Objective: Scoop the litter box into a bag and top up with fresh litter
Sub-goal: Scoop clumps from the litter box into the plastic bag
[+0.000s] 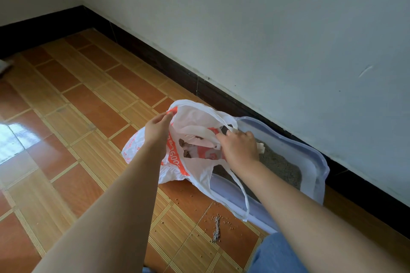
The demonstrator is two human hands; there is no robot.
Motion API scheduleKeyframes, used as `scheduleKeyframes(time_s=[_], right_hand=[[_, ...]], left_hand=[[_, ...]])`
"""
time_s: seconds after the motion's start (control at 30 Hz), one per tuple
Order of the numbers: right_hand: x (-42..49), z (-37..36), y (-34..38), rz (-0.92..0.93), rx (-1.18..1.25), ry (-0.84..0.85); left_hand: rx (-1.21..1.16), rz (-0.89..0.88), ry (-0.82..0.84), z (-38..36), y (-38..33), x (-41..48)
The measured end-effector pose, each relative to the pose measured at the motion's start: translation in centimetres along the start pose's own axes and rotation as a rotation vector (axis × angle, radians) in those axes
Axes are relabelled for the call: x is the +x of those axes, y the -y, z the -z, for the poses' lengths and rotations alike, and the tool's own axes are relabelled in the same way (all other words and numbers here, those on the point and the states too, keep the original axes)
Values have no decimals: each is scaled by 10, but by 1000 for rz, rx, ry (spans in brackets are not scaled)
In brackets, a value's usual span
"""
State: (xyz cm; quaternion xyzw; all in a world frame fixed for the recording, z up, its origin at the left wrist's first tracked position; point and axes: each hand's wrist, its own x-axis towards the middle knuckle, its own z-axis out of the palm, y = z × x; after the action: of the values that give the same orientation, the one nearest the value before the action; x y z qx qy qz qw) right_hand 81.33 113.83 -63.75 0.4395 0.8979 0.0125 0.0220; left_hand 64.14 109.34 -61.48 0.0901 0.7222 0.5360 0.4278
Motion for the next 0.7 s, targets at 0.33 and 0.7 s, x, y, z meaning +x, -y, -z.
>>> scheduleKeyframes(time_s=[0.33, 0.7], right_hand=[[-5, 1, -7, -6, -5, -26], [-8, -2, -31, -127, 147, 75]], left_hand=[[3, -4, -6, -5, -1, -5], [-2, -5, -10, -9, 0, -6]])
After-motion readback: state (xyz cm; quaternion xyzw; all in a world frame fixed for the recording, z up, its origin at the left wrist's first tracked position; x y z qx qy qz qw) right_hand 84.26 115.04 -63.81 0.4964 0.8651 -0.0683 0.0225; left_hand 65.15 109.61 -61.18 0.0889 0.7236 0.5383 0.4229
